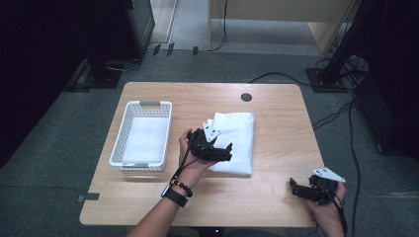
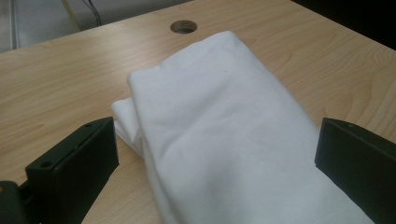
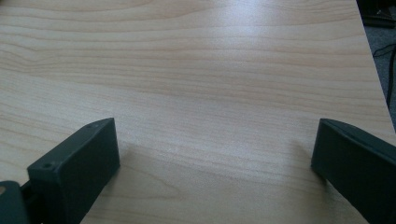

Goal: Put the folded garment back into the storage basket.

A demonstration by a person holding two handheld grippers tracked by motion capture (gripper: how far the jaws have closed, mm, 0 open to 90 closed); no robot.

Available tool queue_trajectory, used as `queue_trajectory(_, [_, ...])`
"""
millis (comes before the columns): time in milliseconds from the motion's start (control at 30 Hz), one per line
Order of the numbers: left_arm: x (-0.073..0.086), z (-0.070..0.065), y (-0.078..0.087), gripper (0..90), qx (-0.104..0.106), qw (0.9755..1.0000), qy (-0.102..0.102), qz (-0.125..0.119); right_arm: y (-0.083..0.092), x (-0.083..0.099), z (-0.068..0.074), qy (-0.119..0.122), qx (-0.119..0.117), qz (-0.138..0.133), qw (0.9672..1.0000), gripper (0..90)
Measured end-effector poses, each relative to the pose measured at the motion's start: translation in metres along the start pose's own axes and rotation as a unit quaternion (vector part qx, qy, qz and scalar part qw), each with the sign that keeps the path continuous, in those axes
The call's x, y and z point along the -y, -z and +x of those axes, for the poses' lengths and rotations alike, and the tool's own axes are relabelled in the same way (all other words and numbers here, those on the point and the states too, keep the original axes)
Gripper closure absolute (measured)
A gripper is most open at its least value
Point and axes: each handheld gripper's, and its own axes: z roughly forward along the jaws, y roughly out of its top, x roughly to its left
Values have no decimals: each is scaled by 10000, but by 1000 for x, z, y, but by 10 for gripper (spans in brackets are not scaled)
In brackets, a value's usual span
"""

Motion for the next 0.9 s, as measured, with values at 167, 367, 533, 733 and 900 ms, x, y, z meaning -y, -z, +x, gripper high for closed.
queue_trajectory(167, [2, -3, -11, 0, -13, 9999, 75, 94, 0, 0, 0, 1, -6, 3, 10000, 0])
queue_trajectory(367, [5, -1, -22, 0, -68, 9996, 182, 186, 0, 0, 0, 8, -17, 6, 10000, 0])
queue_trajectory(533, [9, 5, -35, 0, -250, 9987, 311, 326, 0, 0, 0, 15, -18, 3, 10000, 0])
queue_trajectory(733, [14, 5, -46, 0, -260, 9978, 272, 537, 0, 0, 0, 13, -19, 5, 10000, 0])
queue_trajectory(900, [16, 3, -51, 0, -220, 9973, 293, 632, 0, 0, 0, 19, -23, 7, 10000, 0])
